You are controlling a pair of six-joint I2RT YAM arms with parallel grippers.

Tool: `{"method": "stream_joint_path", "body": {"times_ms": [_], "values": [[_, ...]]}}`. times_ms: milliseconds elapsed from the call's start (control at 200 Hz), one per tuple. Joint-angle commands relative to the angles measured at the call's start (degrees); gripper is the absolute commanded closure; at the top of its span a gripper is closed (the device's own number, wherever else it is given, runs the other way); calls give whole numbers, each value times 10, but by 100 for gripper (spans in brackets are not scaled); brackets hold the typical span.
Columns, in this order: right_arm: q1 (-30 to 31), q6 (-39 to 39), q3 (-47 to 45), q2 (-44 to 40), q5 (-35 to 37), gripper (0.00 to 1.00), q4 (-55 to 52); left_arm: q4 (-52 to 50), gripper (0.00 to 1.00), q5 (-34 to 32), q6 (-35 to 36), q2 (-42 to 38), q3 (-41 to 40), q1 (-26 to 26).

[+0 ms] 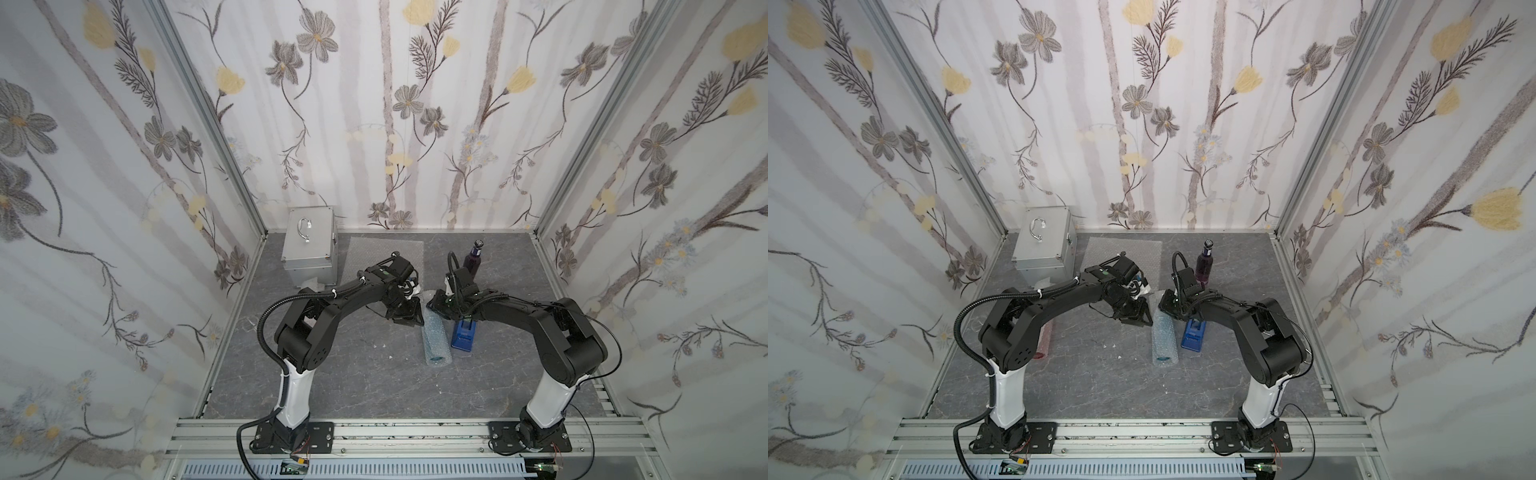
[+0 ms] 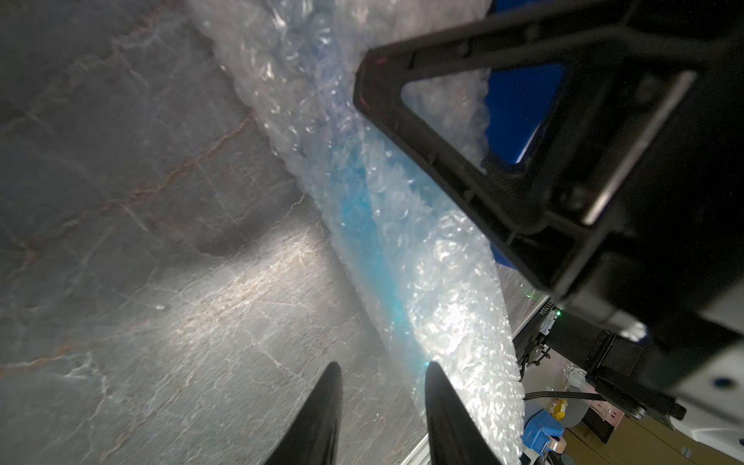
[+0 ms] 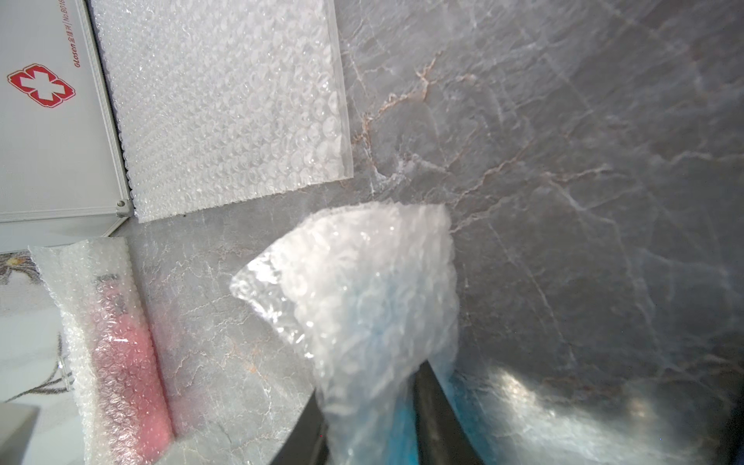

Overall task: Wrap wine bottles in bubble wrap
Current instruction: Stick the tape on the bubble wrap.

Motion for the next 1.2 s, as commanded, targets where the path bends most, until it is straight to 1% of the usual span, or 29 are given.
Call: {"method": "stream_joint_path", "body": {"times_ms": [0, 175, 470, 620, 715, 824, 879, 1079, 1194], "values": [[2, -1, -5, 14, 34, 72, -79, -4, 63, -1, 9, 12, 3, -3], [1, -1, -9, 11, 34, 72, -78, -13, 64, -27, -2, 34, 8, -5], [7, 6, -13, -1, 34, 71, -77, -3, 66, -4, -30, 66, 23, -11], [14, 16, -21, -11, 36, 70, -76, -9, 66, -7, -32, 78, 38, -21], [18, 19, -23, -20, 36, 64, -78, -17, 66, -13, -33, 87, 48, -25], [18, 19, -25, -39, 38, 52, -92, -20, 67, -18, -36, 91, 51, -26], [18, 18, -27, -57, 41, 48, -99, -20, 67, -19, -37, 93, 52, -26], [10, 13, -34, -148, 54, 44, -143, -19, 67, -18, -39, 96, 55, -26], [10, 22, -57, -196, 49, 43, -158, -19, 67, -17, -38, 97, 54, -27]]}}
